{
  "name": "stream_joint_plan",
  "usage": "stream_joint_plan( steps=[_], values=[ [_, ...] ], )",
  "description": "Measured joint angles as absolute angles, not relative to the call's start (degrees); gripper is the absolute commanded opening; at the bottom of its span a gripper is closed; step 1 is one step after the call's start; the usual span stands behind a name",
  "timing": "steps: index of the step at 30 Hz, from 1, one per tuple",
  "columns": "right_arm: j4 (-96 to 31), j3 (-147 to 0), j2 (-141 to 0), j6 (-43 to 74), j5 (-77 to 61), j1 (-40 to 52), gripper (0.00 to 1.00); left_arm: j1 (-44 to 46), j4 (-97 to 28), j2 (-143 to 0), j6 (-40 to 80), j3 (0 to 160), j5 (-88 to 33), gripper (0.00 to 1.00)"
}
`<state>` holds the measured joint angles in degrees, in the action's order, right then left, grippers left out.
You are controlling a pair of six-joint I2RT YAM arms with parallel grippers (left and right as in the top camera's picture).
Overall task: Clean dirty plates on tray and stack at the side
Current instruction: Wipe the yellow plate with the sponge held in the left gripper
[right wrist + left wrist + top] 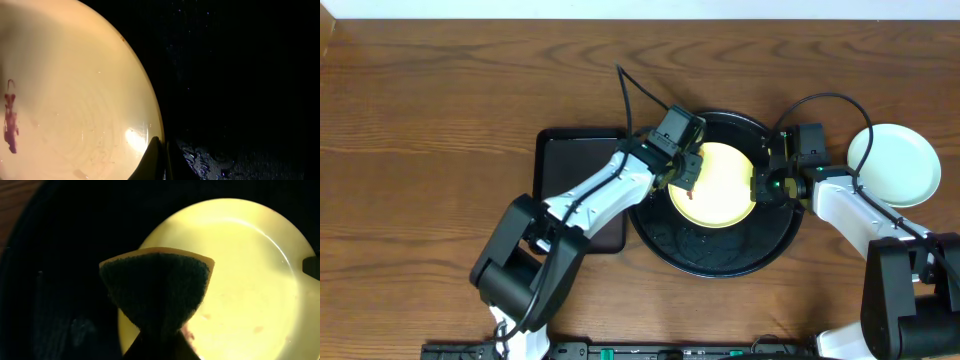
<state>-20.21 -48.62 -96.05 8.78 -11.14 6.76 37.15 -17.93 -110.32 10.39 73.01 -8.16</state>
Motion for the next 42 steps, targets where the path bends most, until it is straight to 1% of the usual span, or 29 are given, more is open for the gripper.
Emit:
stream_joint_plan(
  steps=[5,7,8,9,10,12,19,22,23,24,25,42],
  values=[
    [-20.21,-48.62,-96.05,8.78,-11.14,6.76,0.01,38.7,-17.19,-113.6,10.22,73.01,-8.16,0.09],
    [-20.21,-48.62,-96.05,8.78,-11.14,6.76,0.01,39.05,-17.39,-115.07,10.02,73.01,-8.21,0.17],
    [-20.21,-48.62,-96.05,8.78,-11.14,6.76,0.01,39.09,-17.26,-115.37,9.93,73.01,-8.21,0.25],
    [-20.18,-48.62,-96.05,8.78,-11.14,6.76,0.01,39.11,-17.28,-115.39,9.67,73.06,-8.19,0.29],
    [-20.16,-48.62,-96.05,8.78,-11.14,6.76,0.01,39.11,-17.3,-115.39,9.74,73.12,-8.16,0.31],
    [-20.14,-48.62,-96.05,8.78,-11.14,6.76,0.01,39.09,-17.3,-115.39,9.85,73.12,-8.19,0.33],
    [-20.14,-48.62,-96.05,8.78,-11.14,6.76,0.01,39.09,-17.26,-115.37,9.8,73.12,-7.73,0.31],
    [-20.14,-48.62,-96.05,8.78,-11.14,6.76,0.01,39.11,-17.26,-115.37,9.78,73.12,-7.25,0.2],
    [-20.14,-48.62,-96.05,8.78,-11.14,6.76,0.01,39.11,-17.26,-115.37,9.82,73.12,-6.98,0.19],
    [-20.14,-48.62,-96.05,8.78,-11.14,6.76,0.01,39.11,-17.26,-115.37,9.67,73.12,-6.72,0.12],
    [-20.14,-48.62,-96.05,8.78,-11.14,6.76,0.01,39.11,-17.26,-115.37,9.54,73.12,-6.31,0.08],
    [-19.99,-48.62,-96.05,8.78,-11.14,6.76,0.01,40.77,-19.22,-115.37,9.37,73.12,-3.81,0.08]
  ],
)
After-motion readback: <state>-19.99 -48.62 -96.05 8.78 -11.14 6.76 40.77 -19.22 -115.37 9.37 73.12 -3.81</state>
